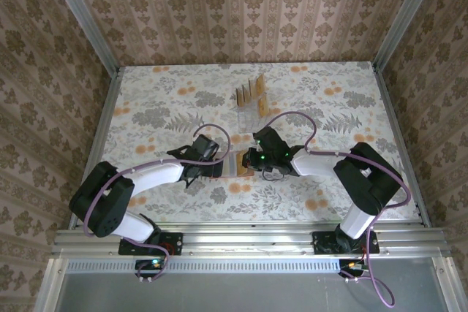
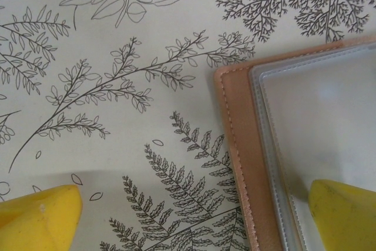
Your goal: Put the credit cards into the card holder
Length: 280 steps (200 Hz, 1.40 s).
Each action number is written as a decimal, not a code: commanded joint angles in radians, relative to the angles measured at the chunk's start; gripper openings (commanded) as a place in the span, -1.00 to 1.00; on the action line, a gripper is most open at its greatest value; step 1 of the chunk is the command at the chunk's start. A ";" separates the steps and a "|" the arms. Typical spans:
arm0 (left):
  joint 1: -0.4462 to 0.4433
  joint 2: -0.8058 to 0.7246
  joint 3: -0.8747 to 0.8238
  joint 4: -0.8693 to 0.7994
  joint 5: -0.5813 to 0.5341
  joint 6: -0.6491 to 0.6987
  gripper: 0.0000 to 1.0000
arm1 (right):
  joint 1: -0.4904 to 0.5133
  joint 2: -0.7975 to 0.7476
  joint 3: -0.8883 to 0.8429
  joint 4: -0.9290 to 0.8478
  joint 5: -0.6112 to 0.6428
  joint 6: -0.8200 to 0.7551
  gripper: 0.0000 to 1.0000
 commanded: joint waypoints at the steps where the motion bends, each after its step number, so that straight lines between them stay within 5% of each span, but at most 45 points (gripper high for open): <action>1: -0.009 -0.003 -0.020 -0.009 -0.035 -0.022 1.00 | -0.007 0.011 -0.022 0.027 0.000 0.009 -1.00; 129: -0.008 -0.036 -0.038 -0.047 -0.063 -0.042 1.00 | -0.060 -0.045 -0.113 0.287 -0.122 -0.032 -1.00; 280: -0.008 -0.039 -0.060 -0.044 -0.067 -0.055 1.00 | -0.057 0.217 -0.138 0.757 -0.198 0.056 -1.00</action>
